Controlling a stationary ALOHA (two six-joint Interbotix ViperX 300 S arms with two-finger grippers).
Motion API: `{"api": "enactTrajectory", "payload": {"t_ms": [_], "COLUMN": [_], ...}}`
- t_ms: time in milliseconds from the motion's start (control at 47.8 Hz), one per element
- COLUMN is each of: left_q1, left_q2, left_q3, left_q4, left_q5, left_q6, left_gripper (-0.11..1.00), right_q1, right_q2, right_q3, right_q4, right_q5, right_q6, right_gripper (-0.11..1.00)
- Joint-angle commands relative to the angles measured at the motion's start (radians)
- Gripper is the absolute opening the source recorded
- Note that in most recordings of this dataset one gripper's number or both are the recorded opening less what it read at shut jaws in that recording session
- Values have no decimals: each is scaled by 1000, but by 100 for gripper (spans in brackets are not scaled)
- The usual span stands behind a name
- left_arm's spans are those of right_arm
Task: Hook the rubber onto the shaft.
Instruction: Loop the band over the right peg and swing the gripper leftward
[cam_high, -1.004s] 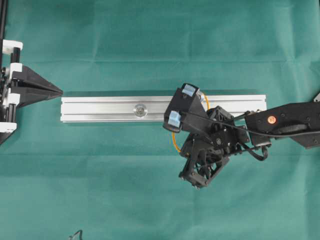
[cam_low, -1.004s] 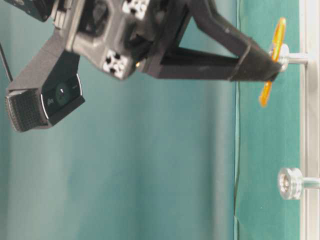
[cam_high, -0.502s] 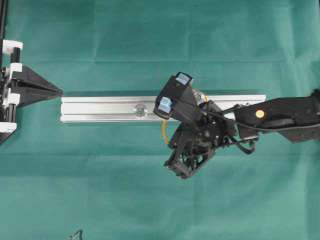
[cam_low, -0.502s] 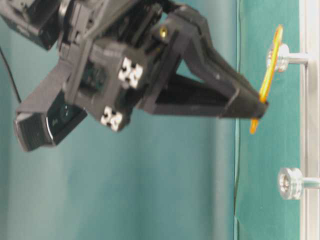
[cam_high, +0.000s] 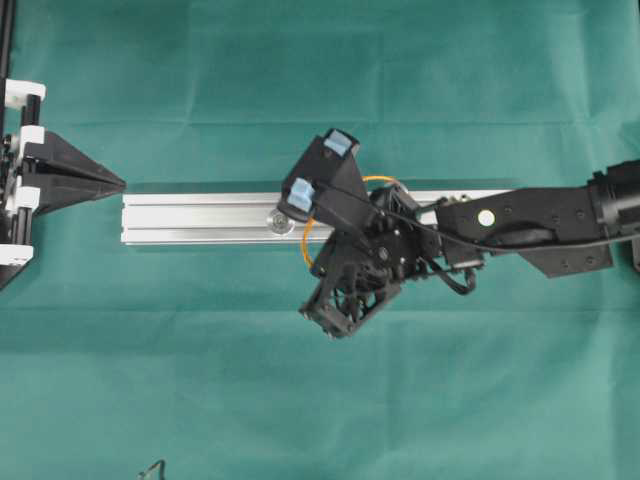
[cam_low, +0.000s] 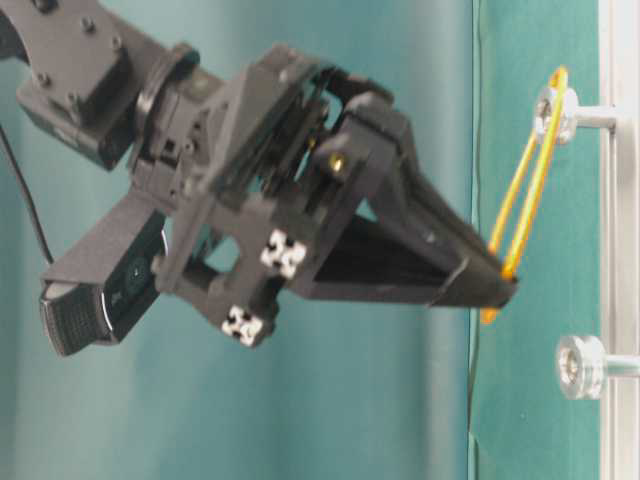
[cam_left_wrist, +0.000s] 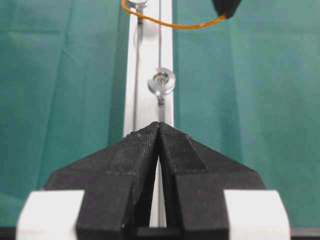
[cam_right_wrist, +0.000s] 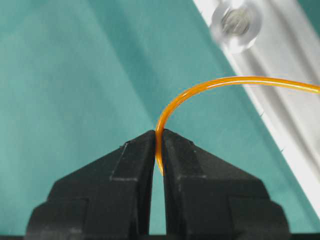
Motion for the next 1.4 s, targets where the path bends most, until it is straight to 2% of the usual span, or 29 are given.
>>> {"api": "enactTrajectory", "payload": {"t_ms": [0, 983, 1380], "left_q1": [-2, -2, -2], "left_q2": [5, 5, 5], "left_q3": [-31, -32, -34], "left_q4": [3, 3, 3], "left_q5": [-5, -8, -8], "left_q6": [0, -2, -2], "left_gripper": [0, 0, 0], "right_q1": [-11, -43, -60], "right_q2": [-9, -5, 34], "right_q3": [-31, -32, -86], "right_q4": [-15, -26, -37], "right_q5": [-6, -8, -8], "right_q6": [-2, -2, -2], "right_gripper": [7, 7, 7]}}
